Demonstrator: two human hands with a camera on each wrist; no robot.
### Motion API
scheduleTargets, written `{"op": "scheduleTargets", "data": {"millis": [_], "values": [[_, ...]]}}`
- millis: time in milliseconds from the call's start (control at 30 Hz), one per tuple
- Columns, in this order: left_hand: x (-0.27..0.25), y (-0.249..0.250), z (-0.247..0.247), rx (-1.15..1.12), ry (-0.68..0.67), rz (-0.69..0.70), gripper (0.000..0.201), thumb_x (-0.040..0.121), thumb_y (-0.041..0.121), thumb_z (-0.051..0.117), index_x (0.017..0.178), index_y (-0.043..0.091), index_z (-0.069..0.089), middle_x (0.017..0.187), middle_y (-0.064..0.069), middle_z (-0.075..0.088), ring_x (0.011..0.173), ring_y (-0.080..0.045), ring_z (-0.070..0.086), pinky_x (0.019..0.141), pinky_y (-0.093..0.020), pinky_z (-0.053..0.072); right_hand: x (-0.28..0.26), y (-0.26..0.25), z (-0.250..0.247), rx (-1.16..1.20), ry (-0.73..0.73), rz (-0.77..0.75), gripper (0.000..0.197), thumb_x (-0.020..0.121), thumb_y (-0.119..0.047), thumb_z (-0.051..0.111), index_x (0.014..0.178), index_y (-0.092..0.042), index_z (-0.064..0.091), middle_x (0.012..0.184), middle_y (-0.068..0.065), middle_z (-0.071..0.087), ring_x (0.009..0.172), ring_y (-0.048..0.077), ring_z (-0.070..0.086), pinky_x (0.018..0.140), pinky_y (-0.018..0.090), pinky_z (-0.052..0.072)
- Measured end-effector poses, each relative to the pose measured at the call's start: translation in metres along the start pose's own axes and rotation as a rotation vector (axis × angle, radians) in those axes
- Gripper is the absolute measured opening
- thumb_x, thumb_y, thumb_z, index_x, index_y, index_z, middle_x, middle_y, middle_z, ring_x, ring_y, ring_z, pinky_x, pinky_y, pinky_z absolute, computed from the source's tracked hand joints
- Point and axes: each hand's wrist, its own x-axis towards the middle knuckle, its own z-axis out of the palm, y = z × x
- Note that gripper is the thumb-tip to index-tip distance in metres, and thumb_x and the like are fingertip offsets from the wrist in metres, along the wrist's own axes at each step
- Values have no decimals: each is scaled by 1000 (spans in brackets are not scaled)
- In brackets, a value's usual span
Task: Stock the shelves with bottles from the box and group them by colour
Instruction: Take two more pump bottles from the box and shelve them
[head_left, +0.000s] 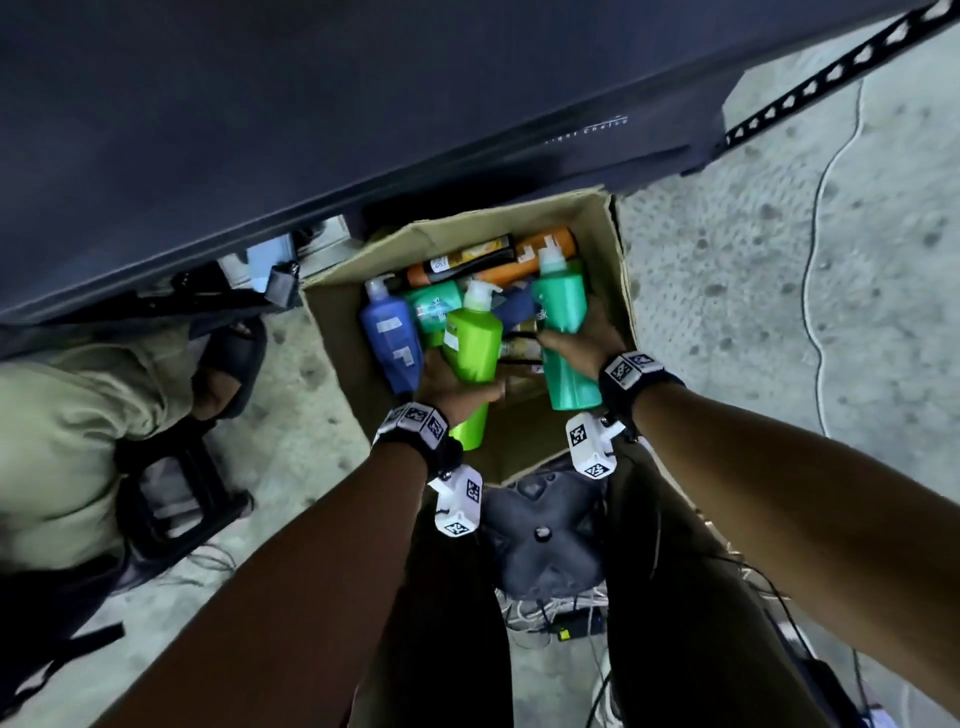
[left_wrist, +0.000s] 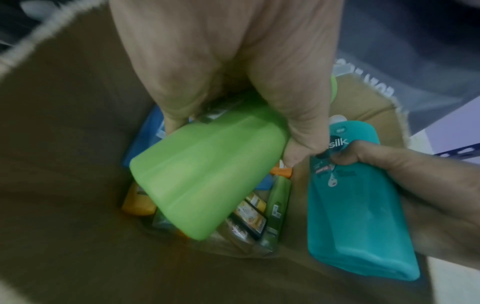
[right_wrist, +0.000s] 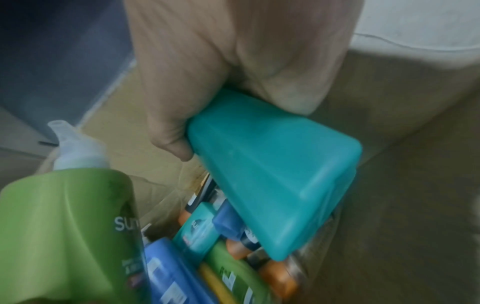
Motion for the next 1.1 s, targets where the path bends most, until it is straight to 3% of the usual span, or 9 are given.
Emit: {"op": "scheduleTargets", "data": {"millis": [200, 300, 400, 467, 600, 800, 967, 1033, 1100], "values": [[-65, 4, -15, -87, 43, 19, 81, 68, 17, 91, 132, 15, 41, 126, -9, 62, 119, -26, 59, 105, -41, 46, -66, -9, -18, -17, -44, -19, 79, 72, -38, 82, 135, -17, 39, 124, 13, 63, 109, 34, 65, 96, 54, 53], [-95, 4, -23, -121, 33, 6, 78, 69, 18, 90, 130, 16, 41, 121, -3, 63, 117, -24, 60, 97, -34, 48, -98, -12, -24, -2, -40, -41, 71, 71, -40, 81, 128, -16, 44, 119, 13, 64, 107, 35, 65, 95, 53, 53], [-124, 6, -27, -203, 26, -8, 84, 74, 14, 87, 141, 12, 38, 129, -11, 63, 119, -27, 60, 103, -45, 49, -128, -17, -27, -55, -21, -34, 72, 79, -58, 75, 130, -17, 48, 126, 11, 62, 113, 33, 62, 99, 46, 51], [-143, 7, -29, -255, 51, -7, 79, 76, 11, 86, 141, 12, 41, 125, -12, 64, 116, -29, 62, 100, -46, 51, -147, -17, -28, -93, -4, -33, 76, 80, -68, 70, 135, -20, 50, 130, 7, 63, 113, 29, 62, 92, 34, 49], [-177, 14, -42, -290, 49, -37, 82, 76, 16, 86, 144, 13, 39, 130, -14, 61, 116, -31, 62, 98, -47, 52, -183, -25, -33, -89, 18, -75, 65, 83, -66, 69, 132, -27, 54, 105, -5, 58, 74, 9, 53, 59, 17, 35], [-222, 30, -73, -221, 43, -20, 85, 68, 29, 88, 138, 16, 41, 128, -9, 62, 116, -28, 62, 99, -45, 52, -228, -39, -42, -4, -2, -126, 67, 81, -62, 72, 137, -29, 54, 114, -5, 64, 100, 19, 60, 85, 28, 44], [-262, 46, -94, -266, 61, 19, 99, 50, 46, 82, 135, 17, 39, 125, -8, 64, 112, -28, 63, 97, -48, 53, -263, -59, -53, 28, -53, -174, 85, 79, -73, 66, 146, -26, 46, 141, 4, 59, 126, 28, 57, 108, 45, 46], [-276, 52, -100, -295, 72, 31, 99, 48, 45, 82, 134, 18, 40, 122, -8, 64, 110, -28, 64, 96, -49, 54, -276, -67, -58, 41, -40, -191, 85, 77, -79, 62, 144, -28, 48, 141, 2, 59, 128, 27, 57, 106, 44, 47], [-289, 58, -106, -314, 74, 47, 99, 50, 43, 82, 135, 19, 39, 123, -7, 64, 111, -29, 64, 97, -50, 53, -290, -72, -62, 79, 3, -243, 60, 76, -79, 61, 122, -40, 60, 119, -10, 69, 115, 21, 65, 87, 33, 52]]}}
